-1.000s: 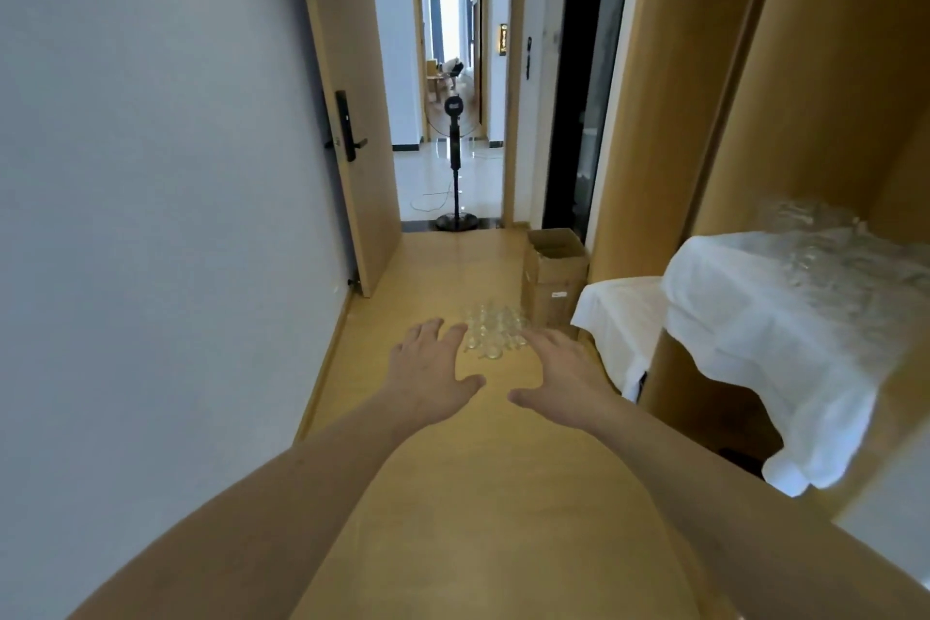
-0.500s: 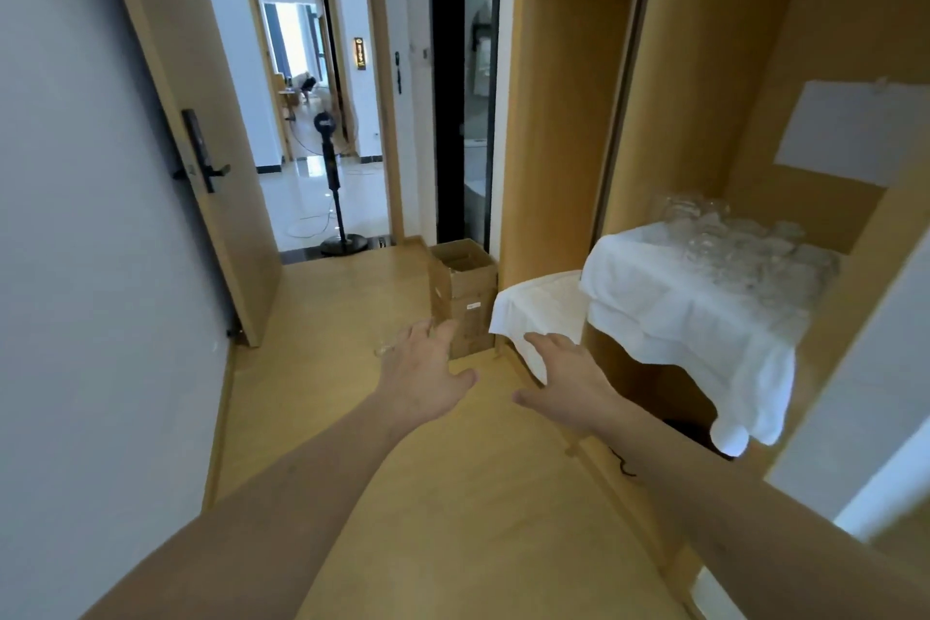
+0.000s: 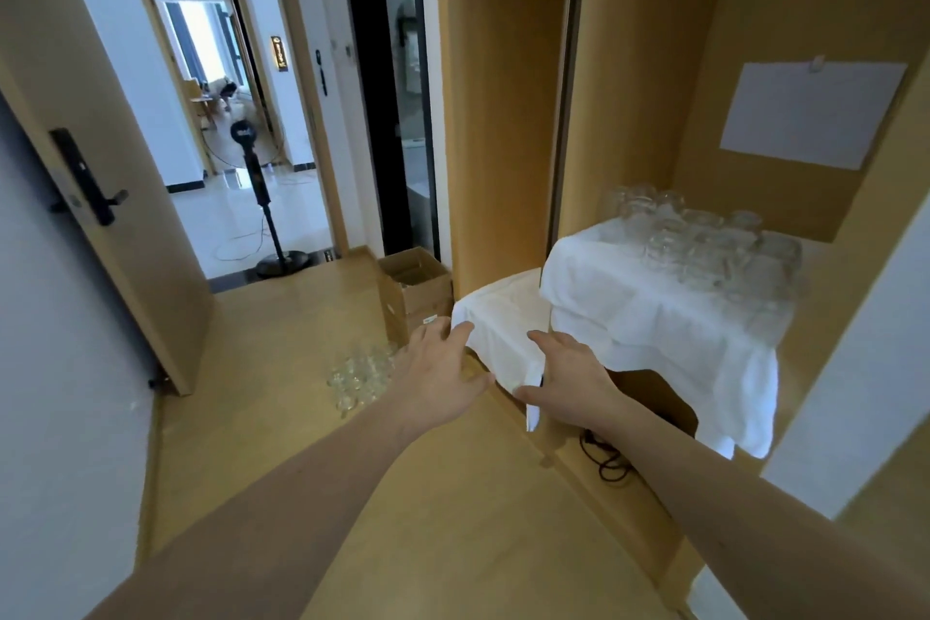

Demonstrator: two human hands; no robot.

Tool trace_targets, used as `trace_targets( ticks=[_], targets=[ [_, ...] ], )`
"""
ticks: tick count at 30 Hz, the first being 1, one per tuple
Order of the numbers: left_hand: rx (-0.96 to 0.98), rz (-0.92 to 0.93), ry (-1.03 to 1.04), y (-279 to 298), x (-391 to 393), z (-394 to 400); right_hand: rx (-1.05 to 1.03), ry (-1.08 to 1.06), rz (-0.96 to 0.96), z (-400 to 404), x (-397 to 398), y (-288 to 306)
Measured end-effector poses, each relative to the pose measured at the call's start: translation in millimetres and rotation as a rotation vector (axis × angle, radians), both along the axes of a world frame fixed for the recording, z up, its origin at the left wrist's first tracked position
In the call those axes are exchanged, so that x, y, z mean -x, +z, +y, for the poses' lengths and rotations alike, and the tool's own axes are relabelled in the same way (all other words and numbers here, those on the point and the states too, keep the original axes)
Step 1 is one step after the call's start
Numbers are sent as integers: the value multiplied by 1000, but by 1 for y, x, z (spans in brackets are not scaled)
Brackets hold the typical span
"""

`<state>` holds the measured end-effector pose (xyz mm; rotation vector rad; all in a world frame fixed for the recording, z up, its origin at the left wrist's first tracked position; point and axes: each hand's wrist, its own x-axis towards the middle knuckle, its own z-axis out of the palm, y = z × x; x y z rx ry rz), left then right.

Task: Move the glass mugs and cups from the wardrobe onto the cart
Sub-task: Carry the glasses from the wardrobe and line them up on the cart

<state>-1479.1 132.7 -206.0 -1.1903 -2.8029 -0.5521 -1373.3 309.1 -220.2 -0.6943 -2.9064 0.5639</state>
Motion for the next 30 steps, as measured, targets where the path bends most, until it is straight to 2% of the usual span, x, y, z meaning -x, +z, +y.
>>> trace_targets(
  ticks=[5,10,18,30],
  targets=[
    [91,21,-25,2,52,52,67,2,18,48,49,-4],
    [78,4,-53,9,101,118,83,-35,22,104,88,-2],
    [151,-17,-139,-8,145,208,112,-144,1,186,116,-11],
    [132,-61,-437,-24,218,325,113,-401,-36,256,155,-20]
  ],
)
